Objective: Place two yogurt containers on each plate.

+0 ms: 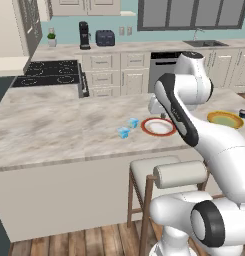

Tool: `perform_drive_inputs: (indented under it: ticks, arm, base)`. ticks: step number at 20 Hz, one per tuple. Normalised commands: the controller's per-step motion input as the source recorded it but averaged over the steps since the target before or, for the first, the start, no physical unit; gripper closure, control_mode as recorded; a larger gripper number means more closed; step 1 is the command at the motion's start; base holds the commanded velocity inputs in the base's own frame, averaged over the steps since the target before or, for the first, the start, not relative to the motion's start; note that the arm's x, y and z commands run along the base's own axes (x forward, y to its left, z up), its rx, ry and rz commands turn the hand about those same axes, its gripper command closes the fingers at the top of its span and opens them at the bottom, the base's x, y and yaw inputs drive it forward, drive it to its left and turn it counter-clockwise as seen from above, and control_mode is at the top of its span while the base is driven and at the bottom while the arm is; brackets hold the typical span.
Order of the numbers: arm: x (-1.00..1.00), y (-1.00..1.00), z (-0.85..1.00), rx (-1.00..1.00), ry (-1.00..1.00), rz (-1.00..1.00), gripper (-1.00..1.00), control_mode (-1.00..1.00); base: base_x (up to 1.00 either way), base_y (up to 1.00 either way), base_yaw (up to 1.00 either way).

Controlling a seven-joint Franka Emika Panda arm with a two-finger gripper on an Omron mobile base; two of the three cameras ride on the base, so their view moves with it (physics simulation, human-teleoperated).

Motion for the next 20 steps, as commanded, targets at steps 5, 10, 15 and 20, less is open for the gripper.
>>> perform_drive_inputs:
  ticks: [5,10,15,20]
  arm:
    - [0.04,0.02,-0.18,0.0,0.0,0.0,-1.0,-1.0]
    - [0.4,0.34,-0.51,0.0,0.03,0.07,-1.0,-1.0]
    - [0.42,0.31,-0.51,0.0,0.04,0.1,-1.0,-1.0]
    - [0.41,0.26,-0.34,0.0,0.0,0.07,-1.0,-1.0]
  base:
    - [0.0,0.0,0.0]
    - [0.0,0.0,0.0]
    - [0.0,0.0,0.0]
    - [0.0,0.0,0.0]
